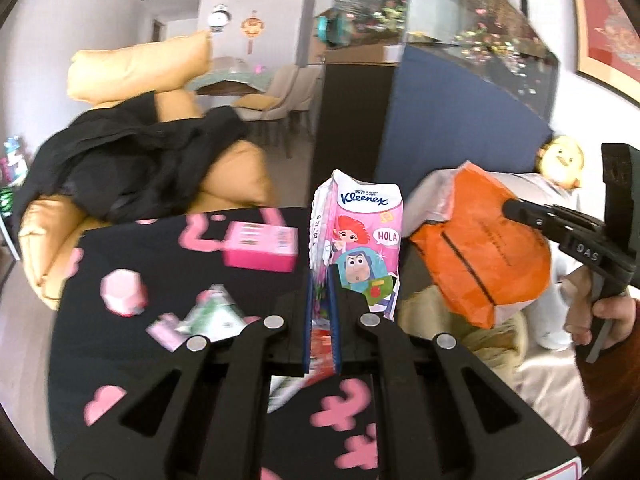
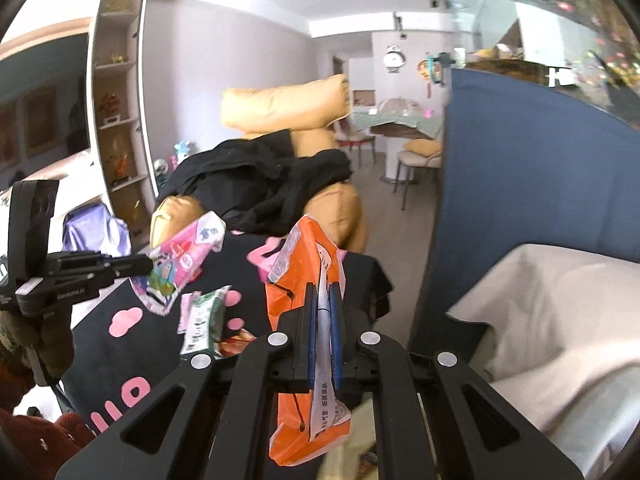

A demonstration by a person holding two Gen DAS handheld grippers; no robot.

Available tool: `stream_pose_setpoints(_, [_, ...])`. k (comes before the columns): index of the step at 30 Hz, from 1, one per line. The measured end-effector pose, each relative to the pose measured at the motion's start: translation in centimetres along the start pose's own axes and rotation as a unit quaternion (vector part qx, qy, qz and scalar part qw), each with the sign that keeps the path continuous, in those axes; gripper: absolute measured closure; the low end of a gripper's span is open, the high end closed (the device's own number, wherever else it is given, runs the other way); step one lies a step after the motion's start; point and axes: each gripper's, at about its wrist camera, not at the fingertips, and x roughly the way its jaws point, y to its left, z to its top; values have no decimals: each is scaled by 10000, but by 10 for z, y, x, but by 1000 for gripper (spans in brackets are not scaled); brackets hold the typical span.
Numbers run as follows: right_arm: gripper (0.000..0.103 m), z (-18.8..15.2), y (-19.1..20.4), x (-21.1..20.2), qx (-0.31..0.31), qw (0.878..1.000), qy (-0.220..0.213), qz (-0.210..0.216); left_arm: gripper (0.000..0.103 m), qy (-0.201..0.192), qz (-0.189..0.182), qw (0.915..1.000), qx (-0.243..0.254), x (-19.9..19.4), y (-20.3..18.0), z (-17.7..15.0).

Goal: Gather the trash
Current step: 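Carry the tissue pack in the left gripper while the right carries the orange bag to the trash bag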

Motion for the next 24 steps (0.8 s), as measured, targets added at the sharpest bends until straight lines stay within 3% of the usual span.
stream_pose_setpoints(7, [95,-20,-48,-38,147,9991,-126,-372,96,294,-489,9982,-205,30,-65,-10])
stream_pose_setpoints(12, [95,-35,-73,-53,265,9979,-115,-588,96,495,-756,9959,24,50,-105,-19])
stream_pose_setpoints(24, [95,-65,-101,-49,731,9951,37,-664,96,652,-835,9940,287,66,-127,-21])
